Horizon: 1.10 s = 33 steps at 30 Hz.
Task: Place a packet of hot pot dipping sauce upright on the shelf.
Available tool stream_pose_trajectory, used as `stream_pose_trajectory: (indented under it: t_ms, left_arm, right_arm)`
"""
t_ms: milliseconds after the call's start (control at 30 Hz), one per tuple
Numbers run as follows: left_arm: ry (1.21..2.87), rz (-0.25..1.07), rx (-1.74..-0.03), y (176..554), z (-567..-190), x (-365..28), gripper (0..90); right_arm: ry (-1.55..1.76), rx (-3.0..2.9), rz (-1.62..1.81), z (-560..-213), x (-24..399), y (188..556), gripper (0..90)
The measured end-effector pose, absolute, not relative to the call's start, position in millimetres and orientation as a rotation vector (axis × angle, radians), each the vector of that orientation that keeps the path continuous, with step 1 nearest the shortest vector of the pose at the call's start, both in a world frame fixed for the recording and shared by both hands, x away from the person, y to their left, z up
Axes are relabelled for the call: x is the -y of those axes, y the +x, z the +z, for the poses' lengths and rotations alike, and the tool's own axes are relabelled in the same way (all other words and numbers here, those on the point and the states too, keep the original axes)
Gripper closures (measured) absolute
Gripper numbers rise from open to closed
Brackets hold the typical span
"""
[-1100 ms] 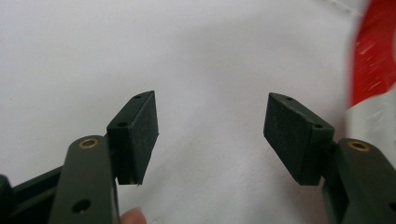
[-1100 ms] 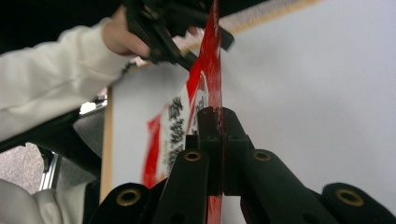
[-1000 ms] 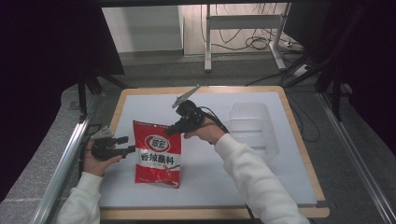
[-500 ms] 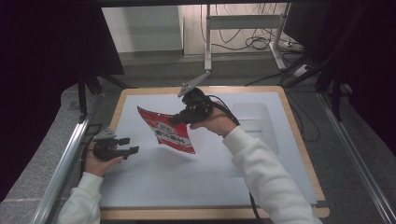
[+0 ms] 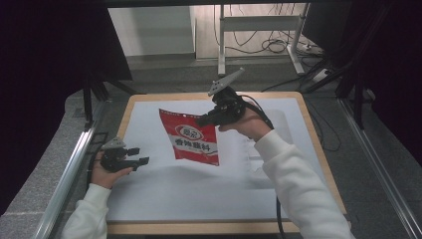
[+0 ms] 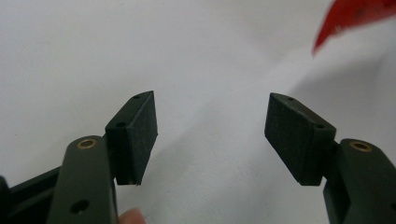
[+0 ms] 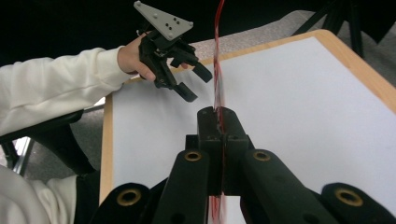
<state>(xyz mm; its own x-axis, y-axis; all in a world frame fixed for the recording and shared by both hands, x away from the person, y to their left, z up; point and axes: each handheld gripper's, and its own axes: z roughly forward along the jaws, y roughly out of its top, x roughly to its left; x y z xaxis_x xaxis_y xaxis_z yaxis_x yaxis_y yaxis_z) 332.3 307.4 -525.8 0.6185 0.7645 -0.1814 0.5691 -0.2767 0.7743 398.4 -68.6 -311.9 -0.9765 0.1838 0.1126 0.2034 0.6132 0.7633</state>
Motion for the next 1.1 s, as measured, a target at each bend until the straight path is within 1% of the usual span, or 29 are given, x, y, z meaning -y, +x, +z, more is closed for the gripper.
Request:
stream_pose_trajectory:
  t_ms: [200,333,800,1100]
  left_arm:
    - [1.981,0.281,-1.054,332.7,-526.4,-306.8,33.6]
    - [1.989,0.279,-1.053,332.7,-527.4,-304.3,33.6]
    - [2.005,0.283,-1.047,332.8,-526.5,-298.3,33.6]
    - [2.011,0.291,-1.051,333.0,-527.1,-297.9,33.6]
  right_arm:
    - [-0.381,2.813,-1.341,-304.4,86.7,407.1,89.1]
    - [-0.433,2.802,-1.376,-299.9,107.0,414.8,89.1]
    - [-0.519,2.758,-1.434,-291.2,153.6,421.3,89.1]
    - [-0.563,2.749,-1.473,-282.0,190.8,429.6,89.1]
